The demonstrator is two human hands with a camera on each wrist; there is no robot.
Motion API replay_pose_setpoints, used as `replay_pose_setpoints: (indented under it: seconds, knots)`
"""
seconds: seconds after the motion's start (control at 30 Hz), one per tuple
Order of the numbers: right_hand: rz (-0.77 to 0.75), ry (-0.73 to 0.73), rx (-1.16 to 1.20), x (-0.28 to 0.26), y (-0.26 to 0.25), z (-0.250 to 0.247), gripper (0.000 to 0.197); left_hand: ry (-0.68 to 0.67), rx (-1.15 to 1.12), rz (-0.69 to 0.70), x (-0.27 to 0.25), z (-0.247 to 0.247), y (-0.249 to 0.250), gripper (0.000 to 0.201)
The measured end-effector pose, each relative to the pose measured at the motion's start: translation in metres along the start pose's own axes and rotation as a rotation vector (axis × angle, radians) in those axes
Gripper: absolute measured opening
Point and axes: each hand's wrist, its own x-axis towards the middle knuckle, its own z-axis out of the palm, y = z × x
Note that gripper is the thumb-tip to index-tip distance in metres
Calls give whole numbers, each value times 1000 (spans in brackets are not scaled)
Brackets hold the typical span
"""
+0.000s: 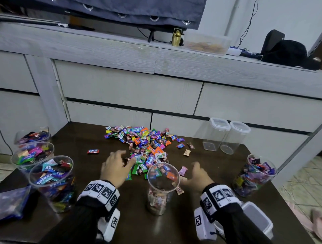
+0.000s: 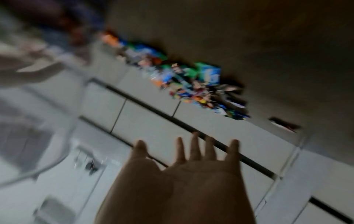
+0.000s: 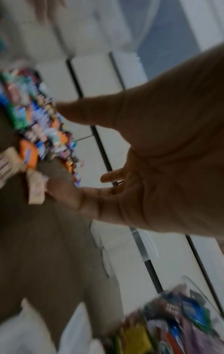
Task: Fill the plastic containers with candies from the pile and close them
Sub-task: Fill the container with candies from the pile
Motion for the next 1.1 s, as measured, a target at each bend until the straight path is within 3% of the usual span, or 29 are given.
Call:
replay_pose_setpoints:
  seconds: [0.07,0.17,0.37,0.47,0.6,0.7,0.77,0.87,0.97,1.1]
  knots:
    - [75,-58,-74,8,7,15,107,-29,260,-189,14,5,-18,79]
    - [112,-94,-131,23,5,23,107,14,363,-325,34,5,-37,85]
    - [51,-49,-164,61,-13,25,55,41,448,-394,80,-1,-50,84]
    - [-15,-43,-139,75,-23,26,44,-75,482,-385,101,7,-58,87]
    - [-116,-34,-46,89,-41,32,60,-218,485,-282,110,17,-59,90]
    - [-231,-46,-112,94,-58,48,88,-268,416,-87,104,27,-51,96]
    - [-307,-48,-220,94,-66,61,101,-370,451,23,97,36,-42,106]
    - [-381,-35,-444,101,-69,76,102,-485,608,128,90,51,-30,118]
    - [-456,-37,-519,112,-71,74,87,-468,686,173,89,62,-23,120]
    - [-577,-89,-563,126,-75,67,107,-425,736,248,97,66,-20,117]
